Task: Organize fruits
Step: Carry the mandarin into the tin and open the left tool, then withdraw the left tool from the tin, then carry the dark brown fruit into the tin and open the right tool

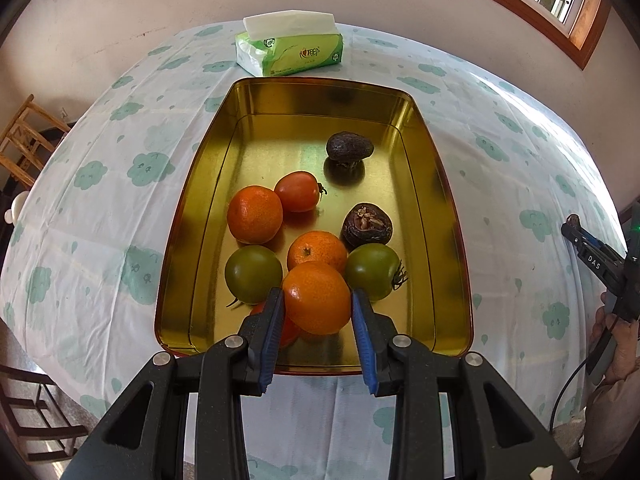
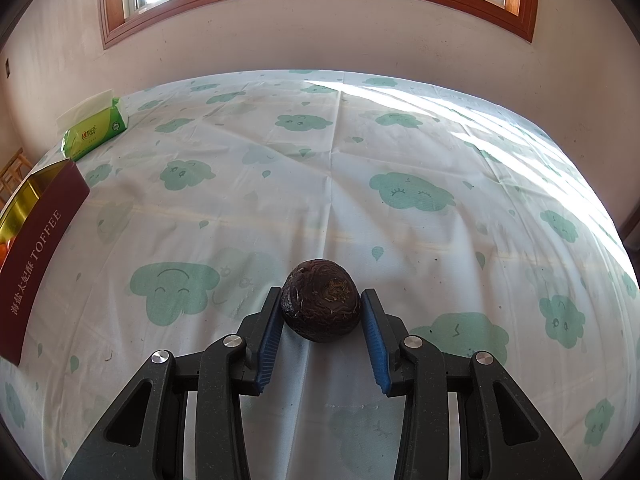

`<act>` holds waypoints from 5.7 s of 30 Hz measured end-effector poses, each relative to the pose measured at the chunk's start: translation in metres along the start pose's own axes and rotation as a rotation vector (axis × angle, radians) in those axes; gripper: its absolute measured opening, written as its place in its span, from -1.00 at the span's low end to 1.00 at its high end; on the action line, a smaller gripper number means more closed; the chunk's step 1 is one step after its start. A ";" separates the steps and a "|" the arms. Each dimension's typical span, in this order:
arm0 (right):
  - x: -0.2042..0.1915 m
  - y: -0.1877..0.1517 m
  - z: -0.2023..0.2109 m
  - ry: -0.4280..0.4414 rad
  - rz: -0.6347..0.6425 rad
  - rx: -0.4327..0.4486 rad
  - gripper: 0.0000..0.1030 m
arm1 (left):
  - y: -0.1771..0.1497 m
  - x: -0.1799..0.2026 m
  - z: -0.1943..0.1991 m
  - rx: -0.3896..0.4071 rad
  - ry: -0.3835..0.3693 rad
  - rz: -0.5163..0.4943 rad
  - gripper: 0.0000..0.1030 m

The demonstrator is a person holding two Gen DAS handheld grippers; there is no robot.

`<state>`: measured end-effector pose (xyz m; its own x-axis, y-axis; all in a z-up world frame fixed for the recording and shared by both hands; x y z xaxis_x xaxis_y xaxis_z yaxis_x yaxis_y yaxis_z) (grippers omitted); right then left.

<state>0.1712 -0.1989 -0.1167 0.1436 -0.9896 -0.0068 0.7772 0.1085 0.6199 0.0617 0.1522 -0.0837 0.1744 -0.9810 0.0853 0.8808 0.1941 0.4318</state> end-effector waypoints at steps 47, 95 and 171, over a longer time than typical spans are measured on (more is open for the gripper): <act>0.001 0.000 -0.001 -0.002 0.002 -0.001 -0.22 | 0.012 -0.003 0.032 0.145 -0.014 0.013 -0.03; -0.133 0.042 0.073 0.232 0.141 0.109 -0.25 | 0.003 -0.061 0.044 0.181 0.083 0.128 0.24; -0.320 -0.006 0.084 0.400 0.378 0.041 0.74 | -0.026 -0.105 0.054 0.145 0.206 0.160 0.29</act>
<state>0.0688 0.1088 -0.0524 0.6355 -0.7689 -0.0706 0.6034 0.4375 0.6666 -0.0036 0.2500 -0.0552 0.4048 -0.9143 -0.0150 0.7657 0.3300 0.5522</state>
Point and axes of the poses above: each gripper's, at about its wrist camera, not at the fingertips, and z roughly against the way its jaws point, x to its right, y to its top, the point moved 8 cm from there along -z, roughly the way its jaws point
